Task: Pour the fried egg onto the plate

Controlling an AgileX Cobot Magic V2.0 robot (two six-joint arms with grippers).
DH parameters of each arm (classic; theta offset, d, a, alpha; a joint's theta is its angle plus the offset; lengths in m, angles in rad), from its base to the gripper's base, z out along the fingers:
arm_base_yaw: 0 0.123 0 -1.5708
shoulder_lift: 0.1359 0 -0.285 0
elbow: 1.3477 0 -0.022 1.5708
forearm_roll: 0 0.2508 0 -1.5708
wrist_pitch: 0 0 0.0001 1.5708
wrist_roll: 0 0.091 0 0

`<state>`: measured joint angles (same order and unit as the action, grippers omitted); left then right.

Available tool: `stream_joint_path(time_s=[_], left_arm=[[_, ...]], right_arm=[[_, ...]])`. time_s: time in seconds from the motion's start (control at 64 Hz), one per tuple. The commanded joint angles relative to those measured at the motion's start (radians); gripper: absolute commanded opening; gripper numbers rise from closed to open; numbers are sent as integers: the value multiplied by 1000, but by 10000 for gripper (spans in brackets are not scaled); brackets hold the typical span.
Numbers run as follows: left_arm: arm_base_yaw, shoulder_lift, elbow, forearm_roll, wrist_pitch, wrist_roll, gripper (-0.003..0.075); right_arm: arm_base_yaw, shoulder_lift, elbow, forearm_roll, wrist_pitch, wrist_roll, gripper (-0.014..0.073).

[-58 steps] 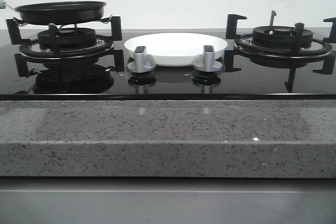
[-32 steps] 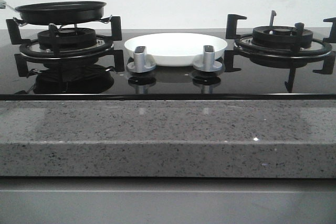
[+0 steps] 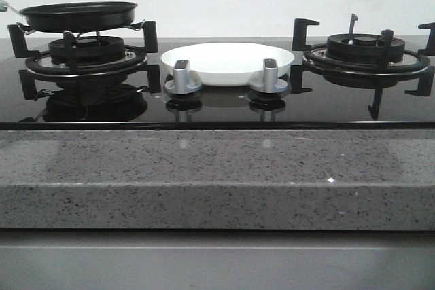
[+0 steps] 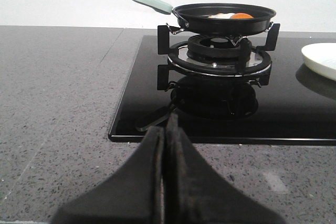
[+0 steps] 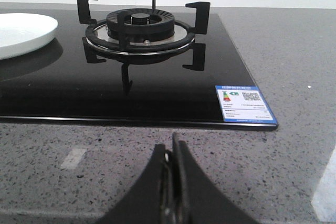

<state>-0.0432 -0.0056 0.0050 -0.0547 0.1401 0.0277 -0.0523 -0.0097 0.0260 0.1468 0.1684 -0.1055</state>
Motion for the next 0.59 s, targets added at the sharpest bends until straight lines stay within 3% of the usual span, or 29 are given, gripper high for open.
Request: stream_joint_path(time_s=[0.0,0.281,0.5,0.578], left_arm=[[-6,-17,7,-8,-86,-9,-19],[-6,-17,7,-8,-99,-9,-19],[-6,-17,-3,-27,-248,-9,-20],[-6,-15,-39,-33,-225,-14,-20]], right_arm=[[-8,-20,-3,-9,-77,-3,-68],[-8,-20,-3,-9,-81,-3,-68],[-8,-20,-14,-9,-128,-3,-68],[-8,-20,-56,-9,-120,-3,-67]])
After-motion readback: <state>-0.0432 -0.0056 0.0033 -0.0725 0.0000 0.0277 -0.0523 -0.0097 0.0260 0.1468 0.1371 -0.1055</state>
